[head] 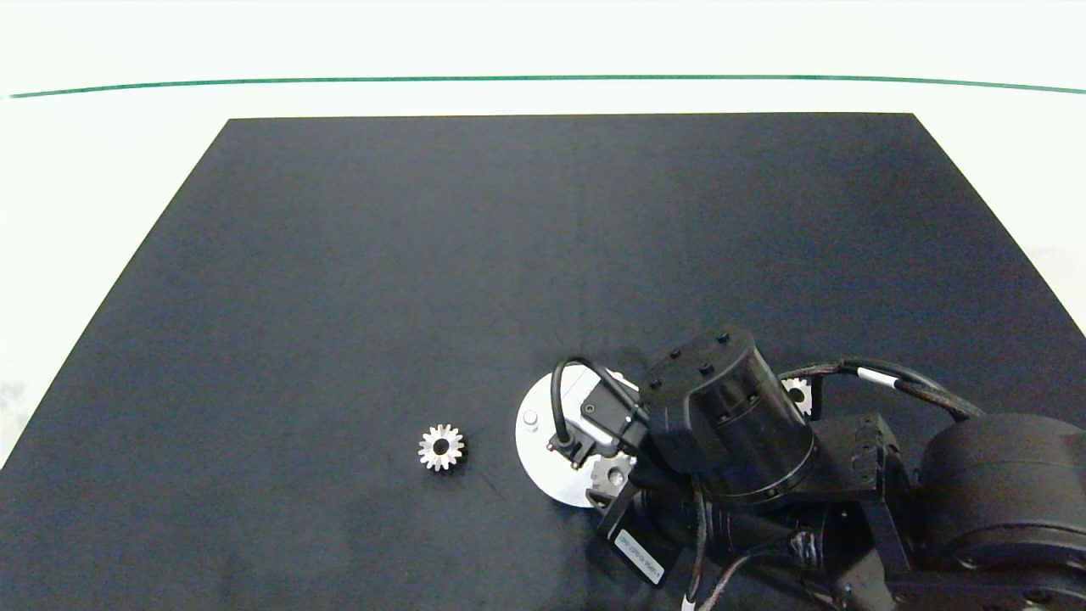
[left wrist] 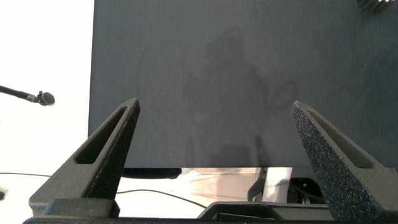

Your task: Install three planetary gears onto the carrier pins

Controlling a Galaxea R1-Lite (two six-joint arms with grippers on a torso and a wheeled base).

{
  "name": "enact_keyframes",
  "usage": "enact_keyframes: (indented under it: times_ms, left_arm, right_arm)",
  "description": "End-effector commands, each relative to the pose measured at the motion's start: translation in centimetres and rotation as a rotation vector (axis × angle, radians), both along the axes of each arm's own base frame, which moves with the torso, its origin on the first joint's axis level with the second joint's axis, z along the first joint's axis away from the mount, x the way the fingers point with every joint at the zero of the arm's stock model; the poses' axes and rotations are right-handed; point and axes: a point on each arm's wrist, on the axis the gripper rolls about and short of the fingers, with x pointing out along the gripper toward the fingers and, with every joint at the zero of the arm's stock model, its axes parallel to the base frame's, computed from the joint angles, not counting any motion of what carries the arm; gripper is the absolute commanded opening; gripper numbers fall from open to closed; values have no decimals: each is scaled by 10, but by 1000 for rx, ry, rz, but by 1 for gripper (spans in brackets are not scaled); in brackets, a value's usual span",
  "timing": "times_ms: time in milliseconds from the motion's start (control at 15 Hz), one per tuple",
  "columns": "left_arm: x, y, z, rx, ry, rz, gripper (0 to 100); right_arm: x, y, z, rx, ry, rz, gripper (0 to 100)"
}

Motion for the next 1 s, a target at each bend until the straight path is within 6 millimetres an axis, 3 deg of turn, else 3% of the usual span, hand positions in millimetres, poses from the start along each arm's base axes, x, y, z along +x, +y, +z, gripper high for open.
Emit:
enact_keyframes:
  times_ms: [67,200,333,400,467,600,800,1000]
  left_arm:
    - [0,0,0,1,5,0,100]
    - [0,0,0,1,5,0,100]
    - [0,0,1,0,2,-1,100]
    - [-2,0,3,-1,-10,-3,100]
    - [-2,0,5,-2,-17,-4,100]
    - [-1,0,4,-2,-7,-7,100]
    - [-1,0,3,-2,-6,-9,100]
    - [-1,0,2,-2,-1,-10,100]
  right_arm:
    - [2,-1,1,0,-4,-9,100]
    - [0,-6,6,9,-12,-14,100]
    - [-13,-34,41,69,-106,-76,100]
    - [-32,-85,76,146,-177,-158,100]
    - [-37,-123,84,142,-192,-256,100]
    - [-46,-167,87,142,-194,-399,100]
    - [-34,-210,65,160,-91,-547,100]
    - [-28,-218,49,176,-6,-546,100]
